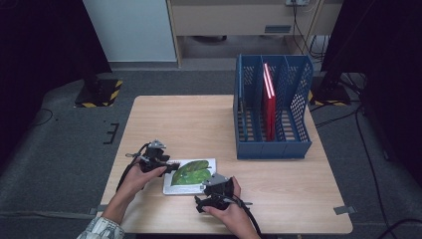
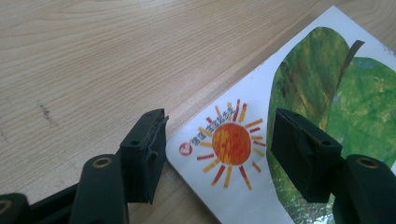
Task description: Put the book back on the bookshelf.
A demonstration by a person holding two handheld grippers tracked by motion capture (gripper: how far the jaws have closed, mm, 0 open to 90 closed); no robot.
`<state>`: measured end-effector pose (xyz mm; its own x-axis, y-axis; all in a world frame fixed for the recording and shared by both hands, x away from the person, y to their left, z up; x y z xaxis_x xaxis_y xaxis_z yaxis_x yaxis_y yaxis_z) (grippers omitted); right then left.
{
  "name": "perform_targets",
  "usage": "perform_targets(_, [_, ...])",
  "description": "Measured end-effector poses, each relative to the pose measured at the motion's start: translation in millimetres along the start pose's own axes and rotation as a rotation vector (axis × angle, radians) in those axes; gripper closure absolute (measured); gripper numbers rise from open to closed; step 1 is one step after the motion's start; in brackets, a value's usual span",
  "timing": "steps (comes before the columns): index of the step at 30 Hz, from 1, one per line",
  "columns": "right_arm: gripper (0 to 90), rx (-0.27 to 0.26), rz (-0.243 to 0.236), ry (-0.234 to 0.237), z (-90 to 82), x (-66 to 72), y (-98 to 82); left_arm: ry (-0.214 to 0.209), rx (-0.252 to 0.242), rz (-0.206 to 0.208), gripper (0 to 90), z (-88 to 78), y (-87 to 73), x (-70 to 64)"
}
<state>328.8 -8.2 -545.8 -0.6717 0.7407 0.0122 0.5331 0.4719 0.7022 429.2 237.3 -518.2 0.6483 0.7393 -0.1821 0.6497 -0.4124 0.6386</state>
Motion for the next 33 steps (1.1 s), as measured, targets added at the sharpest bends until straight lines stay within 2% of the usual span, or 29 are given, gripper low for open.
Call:
perform_targets(3, [0.6, 0.0, 0.001, -0.001, 0.1, -0.1, 0.1, 0.002, 0.0, 0.01, 35.5, -1.1, 0.6, -0.5])
perform_targets(6, [0.6, 0.0, 0.0, -0.002, 0.2, -0.1, 0.1, -0.008, -0.016, 0.004, 35.4, -3.4, 0.7, 1.4])
perform_targets(8, [1.0, -0.001, 0.0, -0.001, 0.0, 0.0, 0.1, -0.001, -0.019, 0.003, 34.7, -3.8, 0.6, 2.2])
perform_targets(16, [1.9, -0.009, -0.009, 0.0, -0.5, 2.2, -0.6, 0.018, -0.002, -0.013, 31.8, -4.6, -7.4, 6.4])
perform_targets(22, [1.9, -0.007, -0.017, 0.009, -0.9, 4.0, -0.9, 0.003, 0.024, -0.016, 31.5, -1.8, -11.1, 4.0])
perform_targets(33, [1.2, -0.002, -0.011, 0.01, -0.6, 5.5, -0.6, 0.02, 0.021, -0.037, 34.4, -2.9, -9.6, 3.2])
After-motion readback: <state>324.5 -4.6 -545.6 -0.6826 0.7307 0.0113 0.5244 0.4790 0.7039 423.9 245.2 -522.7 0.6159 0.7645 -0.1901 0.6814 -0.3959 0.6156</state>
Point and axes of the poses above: each handheld gripper's, and its own axes: z roughly forward along the jaws, y roughly out of its top, x roughly to its left, the point moved 1 cm from there along z, roughly forward along the jaws
